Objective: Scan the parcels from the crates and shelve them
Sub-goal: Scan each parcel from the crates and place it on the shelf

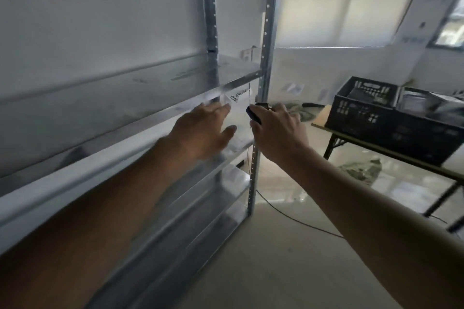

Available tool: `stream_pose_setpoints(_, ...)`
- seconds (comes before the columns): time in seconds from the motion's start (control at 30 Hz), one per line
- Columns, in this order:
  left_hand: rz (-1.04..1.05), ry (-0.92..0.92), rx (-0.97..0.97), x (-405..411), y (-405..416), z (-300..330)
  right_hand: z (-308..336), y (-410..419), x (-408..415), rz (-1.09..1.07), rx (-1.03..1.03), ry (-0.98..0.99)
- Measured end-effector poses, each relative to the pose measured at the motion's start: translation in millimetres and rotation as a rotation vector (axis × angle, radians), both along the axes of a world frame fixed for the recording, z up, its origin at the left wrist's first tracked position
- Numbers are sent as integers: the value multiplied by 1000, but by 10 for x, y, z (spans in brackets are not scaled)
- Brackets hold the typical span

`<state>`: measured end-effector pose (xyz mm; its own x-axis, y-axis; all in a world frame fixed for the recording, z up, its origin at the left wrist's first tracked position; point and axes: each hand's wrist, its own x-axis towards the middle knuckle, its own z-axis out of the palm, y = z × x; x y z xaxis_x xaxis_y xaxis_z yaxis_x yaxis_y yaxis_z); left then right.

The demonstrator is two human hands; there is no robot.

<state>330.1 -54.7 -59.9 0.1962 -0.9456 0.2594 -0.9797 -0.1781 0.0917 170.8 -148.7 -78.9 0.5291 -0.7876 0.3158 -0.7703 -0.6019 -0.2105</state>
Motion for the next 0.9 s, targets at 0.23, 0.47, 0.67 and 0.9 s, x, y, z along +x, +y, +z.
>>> stream_pose_setpoints(0.23,-115,6,57,-658,-1054,-164,-243,-771,-814,-145,43,28)
stream_pose_setpoints(0.47,-264,-21,79,-1016,-2371,-381,-378,-1793,-1266,-325,63,26)
stream_pose_setpoints(0.67,-394,-13,90,-1139,-3689,-525,-434,-2866,-1474,-466,77,8)
stream_pose_setpoints(0.9,-550,2,104,-1323,-4916,-618,-567,-3847,-1699,-612,138,-11)
